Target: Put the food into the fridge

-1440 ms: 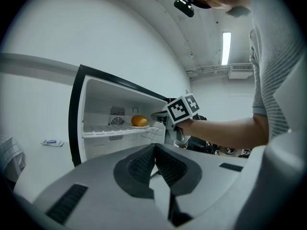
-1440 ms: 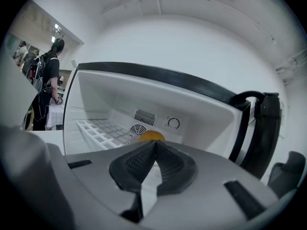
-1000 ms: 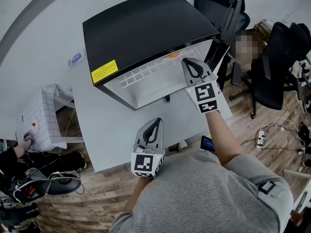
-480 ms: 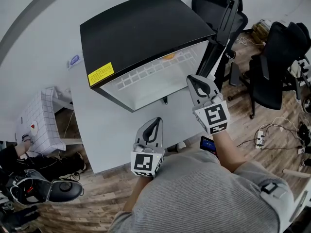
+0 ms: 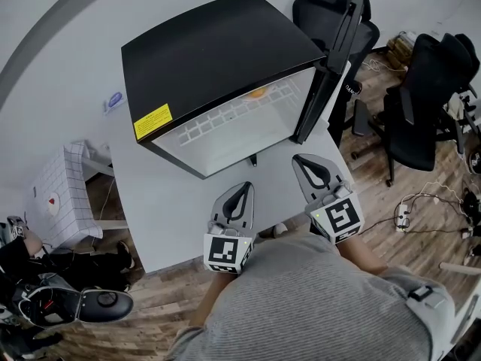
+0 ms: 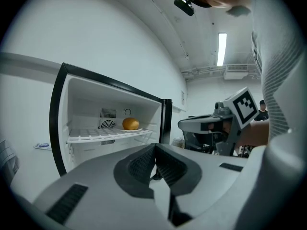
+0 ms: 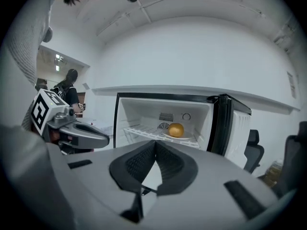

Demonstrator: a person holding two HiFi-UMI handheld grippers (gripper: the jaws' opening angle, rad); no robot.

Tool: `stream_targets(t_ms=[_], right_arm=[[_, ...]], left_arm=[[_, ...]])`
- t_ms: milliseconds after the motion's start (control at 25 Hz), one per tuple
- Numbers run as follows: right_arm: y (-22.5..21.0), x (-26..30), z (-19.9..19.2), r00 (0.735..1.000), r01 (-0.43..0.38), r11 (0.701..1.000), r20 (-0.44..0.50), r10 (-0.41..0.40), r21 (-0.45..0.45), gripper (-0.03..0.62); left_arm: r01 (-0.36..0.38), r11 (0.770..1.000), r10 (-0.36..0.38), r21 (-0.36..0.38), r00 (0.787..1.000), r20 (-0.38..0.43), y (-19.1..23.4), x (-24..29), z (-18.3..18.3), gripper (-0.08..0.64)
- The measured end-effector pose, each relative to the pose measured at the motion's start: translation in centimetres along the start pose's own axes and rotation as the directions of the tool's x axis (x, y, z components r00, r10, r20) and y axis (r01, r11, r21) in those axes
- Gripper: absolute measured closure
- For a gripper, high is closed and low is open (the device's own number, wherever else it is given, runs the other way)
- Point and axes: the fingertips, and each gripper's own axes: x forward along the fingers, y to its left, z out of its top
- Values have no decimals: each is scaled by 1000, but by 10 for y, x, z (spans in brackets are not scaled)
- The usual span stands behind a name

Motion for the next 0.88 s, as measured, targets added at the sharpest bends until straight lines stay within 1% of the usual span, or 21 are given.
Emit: stream_targets(t_ms=[120,280,480,680,880], right_arm=[[6,-9,-7,1000,-3,1000,-16,4,23,580],[13,-12,-7,1000,-23,999,-16,24,33,580],[10,-12,-6,1000,-16,999,-14,16,29,580],[7,-10,-5,999,-2,1000,-40,3,9,580],[13,-9,-7,999,-15,1000,-51,15,-5,580]], left_arm=[[7,1000,-7,4,1000,2,-2,3,1,549],[16,1000,-16,12,1000,6,-5,3,3,549],[17,1000,-18,11,1000,9,-7,3,6,549],[16,1000,-16,10,1000,11,-5,1,5,549],[21,1000,-21,5,1000,20,-5,-1,7,549]])
